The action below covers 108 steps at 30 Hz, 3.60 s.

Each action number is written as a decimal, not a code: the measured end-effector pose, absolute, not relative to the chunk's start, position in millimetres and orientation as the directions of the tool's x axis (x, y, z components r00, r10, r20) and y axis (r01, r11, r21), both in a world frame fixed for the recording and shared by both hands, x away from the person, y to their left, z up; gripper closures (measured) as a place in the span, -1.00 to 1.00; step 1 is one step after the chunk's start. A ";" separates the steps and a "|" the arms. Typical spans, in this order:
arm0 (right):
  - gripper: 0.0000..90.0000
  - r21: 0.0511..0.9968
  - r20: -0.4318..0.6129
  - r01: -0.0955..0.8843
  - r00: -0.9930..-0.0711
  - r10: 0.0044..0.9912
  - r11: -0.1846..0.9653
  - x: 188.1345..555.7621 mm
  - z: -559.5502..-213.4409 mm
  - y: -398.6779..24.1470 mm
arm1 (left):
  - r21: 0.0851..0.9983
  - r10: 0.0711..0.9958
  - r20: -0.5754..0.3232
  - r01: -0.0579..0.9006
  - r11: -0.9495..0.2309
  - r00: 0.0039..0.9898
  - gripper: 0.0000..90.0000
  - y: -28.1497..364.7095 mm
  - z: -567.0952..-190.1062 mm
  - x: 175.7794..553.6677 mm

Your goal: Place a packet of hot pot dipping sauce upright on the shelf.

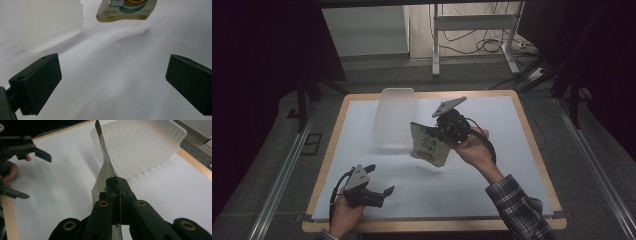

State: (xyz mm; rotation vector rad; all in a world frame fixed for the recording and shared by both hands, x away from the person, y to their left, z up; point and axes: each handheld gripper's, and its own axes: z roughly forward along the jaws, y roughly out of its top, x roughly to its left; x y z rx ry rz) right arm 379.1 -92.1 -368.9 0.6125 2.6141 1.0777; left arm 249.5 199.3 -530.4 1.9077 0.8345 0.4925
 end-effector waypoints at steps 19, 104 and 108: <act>0.98 0.734 -0.100 0.312 -0.829 0.550 0.604 424.4 -350.3 -104.1 | 0.889 0.730 -0.011 0.341 -0.306 0.683 -1.00 200.2 -530.3 249.9; 0.89 0.730 -0.080 0.272 -0.878 0.473 0.627 502.8 -395.0 33.0 | 0.889 0.731 -0.014 0.343 -0.303 0.682 -1.00 200.8 -529.8 248.1; 0.79 0.738 -0.084 0.259 -0.881 0.465 0.623 502.2 -396.2 32.1 | 0.888 0.731 -0.012 0.343 -0.305 0.682 -1.00 200.5 -529.8 248.1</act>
